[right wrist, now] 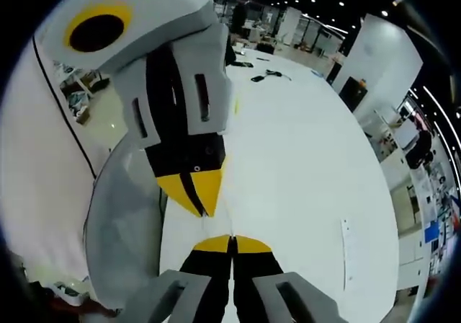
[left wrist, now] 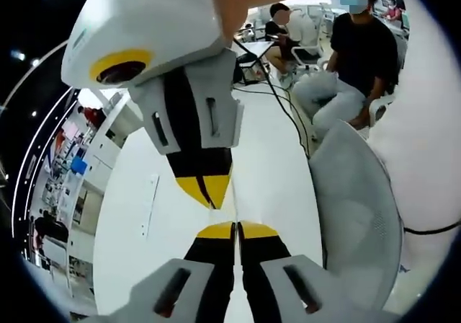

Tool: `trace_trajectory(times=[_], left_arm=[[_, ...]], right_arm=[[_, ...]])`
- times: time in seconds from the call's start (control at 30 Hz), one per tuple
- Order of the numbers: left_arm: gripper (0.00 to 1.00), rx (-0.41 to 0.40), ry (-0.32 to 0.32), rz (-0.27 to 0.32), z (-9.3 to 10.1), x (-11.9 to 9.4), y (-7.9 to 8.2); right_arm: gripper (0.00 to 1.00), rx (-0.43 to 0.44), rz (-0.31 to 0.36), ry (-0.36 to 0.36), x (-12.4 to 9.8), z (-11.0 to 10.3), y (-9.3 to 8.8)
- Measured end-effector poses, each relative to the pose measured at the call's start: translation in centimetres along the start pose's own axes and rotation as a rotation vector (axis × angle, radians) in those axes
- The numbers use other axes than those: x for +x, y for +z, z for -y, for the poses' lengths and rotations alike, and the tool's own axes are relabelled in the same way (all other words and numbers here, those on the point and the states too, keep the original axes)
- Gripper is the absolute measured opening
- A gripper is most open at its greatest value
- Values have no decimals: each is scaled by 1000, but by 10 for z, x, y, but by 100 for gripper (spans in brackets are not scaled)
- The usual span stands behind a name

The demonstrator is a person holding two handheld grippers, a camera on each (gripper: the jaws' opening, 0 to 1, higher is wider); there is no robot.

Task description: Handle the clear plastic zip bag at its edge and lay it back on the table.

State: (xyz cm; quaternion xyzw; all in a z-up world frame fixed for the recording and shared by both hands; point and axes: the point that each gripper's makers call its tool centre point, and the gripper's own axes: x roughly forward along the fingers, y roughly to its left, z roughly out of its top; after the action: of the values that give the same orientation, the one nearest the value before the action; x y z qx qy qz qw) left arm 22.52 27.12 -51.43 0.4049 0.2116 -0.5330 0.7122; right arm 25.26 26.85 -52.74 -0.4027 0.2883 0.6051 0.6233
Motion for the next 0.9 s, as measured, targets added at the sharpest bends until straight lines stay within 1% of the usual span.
trace_trajectory(times=[0.17, 0.33, 0.63, 0.9], left_arm=[[0, -4, -17, -1, 4, 1, 0], [0, 3, -49, -7, 13, 3, 0], [0, -31, -91, 6, 22, 3, 1], [0, -43, -112, 7, 29, 0, 2]], right_arm=[[0, 4, -2, -2, 1, 0, -1], [0, 10, -9, -31, 1, 5, -2], [0, 16, -17, -65, -1, 9, -3], [0, 33, -22, -93, -4, 15, -4]])
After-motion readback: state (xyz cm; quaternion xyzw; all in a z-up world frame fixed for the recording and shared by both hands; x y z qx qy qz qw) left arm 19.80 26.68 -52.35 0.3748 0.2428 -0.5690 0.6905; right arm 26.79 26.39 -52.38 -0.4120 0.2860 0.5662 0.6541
